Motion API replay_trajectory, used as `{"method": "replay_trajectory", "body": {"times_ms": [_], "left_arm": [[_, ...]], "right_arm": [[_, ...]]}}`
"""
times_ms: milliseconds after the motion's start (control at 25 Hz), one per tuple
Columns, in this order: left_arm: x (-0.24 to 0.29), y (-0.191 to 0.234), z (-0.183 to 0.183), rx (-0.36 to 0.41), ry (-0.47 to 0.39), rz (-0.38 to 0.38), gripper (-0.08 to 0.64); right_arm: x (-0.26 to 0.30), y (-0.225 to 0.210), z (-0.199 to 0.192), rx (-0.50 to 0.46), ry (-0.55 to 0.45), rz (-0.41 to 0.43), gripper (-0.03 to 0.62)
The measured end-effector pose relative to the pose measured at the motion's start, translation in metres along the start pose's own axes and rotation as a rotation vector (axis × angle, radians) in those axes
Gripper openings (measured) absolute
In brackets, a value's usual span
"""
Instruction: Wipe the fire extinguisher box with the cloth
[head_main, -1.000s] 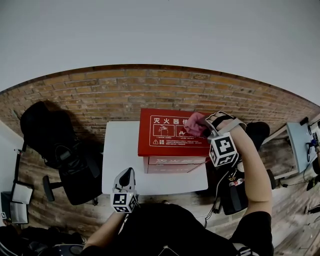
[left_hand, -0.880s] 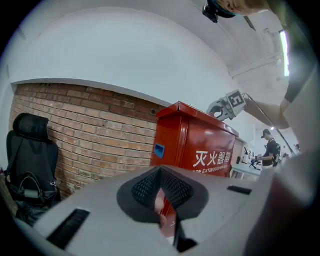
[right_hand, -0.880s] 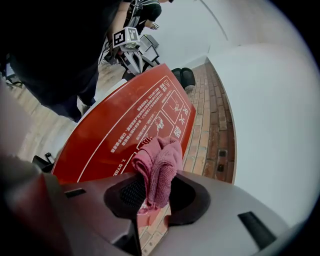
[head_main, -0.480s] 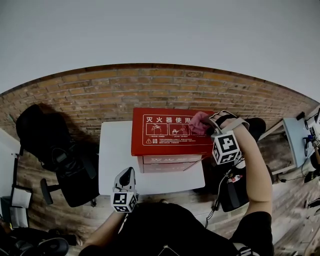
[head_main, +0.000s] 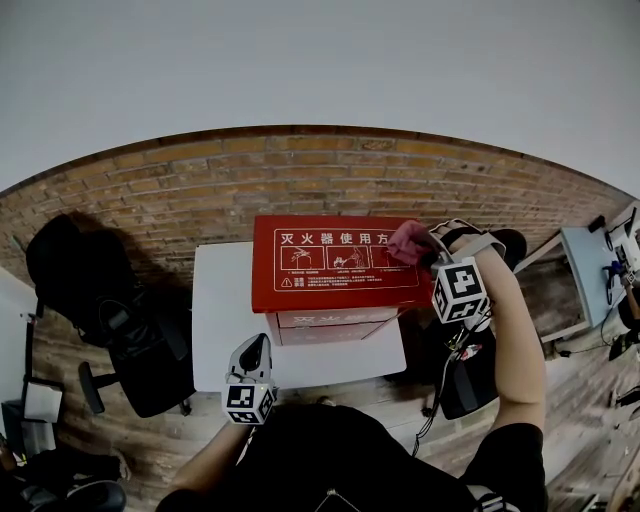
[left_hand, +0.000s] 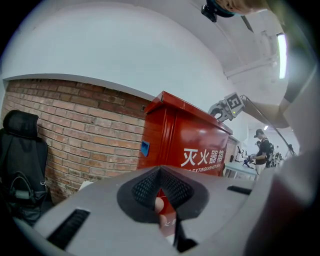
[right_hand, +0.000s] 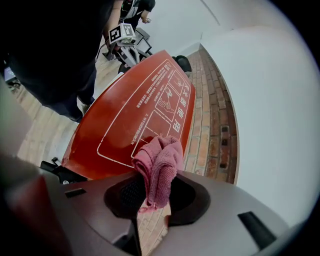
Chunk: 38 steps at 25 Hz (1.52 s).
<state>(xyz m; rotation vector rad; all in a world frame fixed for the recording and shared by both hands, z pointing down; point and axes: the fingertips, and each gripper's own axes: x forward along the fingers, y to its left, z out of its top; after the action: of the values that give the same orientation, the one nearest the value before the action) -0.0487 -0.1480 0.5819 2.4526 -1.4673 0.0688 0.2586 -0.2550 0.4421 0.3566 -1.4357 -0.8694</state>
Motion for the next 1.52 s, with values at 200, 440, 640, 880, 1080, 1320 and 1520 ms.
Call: {"method": "replay_trajectory", "body": {"times_ms": [200, 440, 640, 880, 1080, 1320, 1520], "left_arm": [[0.005, -0.004, -0.001, 0.002, 0.003, -0.012, 0.018], [0.013, -0.008, -0.003, 0.005, 0.003, -0.026, 0.018], [0.015, -0.01, -0.004, 0.004, 0.01, -0.034, 0.018], [0.018, -0.009, -0.004, 0.005, 0.014, -0.044, 0.018], [0.019, -0.009, -0.002, 0.008, 0.018, -0.054, 0.018], [0.019, -0.01, -0.001, 0.01, 0.028, -0.064, 0.018], [0.018, -0.01, 0.0, 0.013, 0.027, -0.077, 0.018]], "right_arm": [[-0.002, 0.005, -0.011, 0.012, 0.014, 0.007, 0.108], [-0.002, 0.011, -0.024, 0.028, 0.031, 0.011, 0.107], [-0.005, 0.016, -0.032, 0.04, 0.048, 0.015, 0.107], [-0.008, 0.022, -0.038, 0.047, 0.068, 0.019, 0.107], [-0.014, 0.027, -0.037, 0.037, 0.074, 0.023, 0.107], [-0.022, 0.034, -0.033, 0.036, 0.073, 0.027, 0.107], [-0.031, 0.043, -0.027, 0.032, 0.078, 0.026, 0.107]]}}
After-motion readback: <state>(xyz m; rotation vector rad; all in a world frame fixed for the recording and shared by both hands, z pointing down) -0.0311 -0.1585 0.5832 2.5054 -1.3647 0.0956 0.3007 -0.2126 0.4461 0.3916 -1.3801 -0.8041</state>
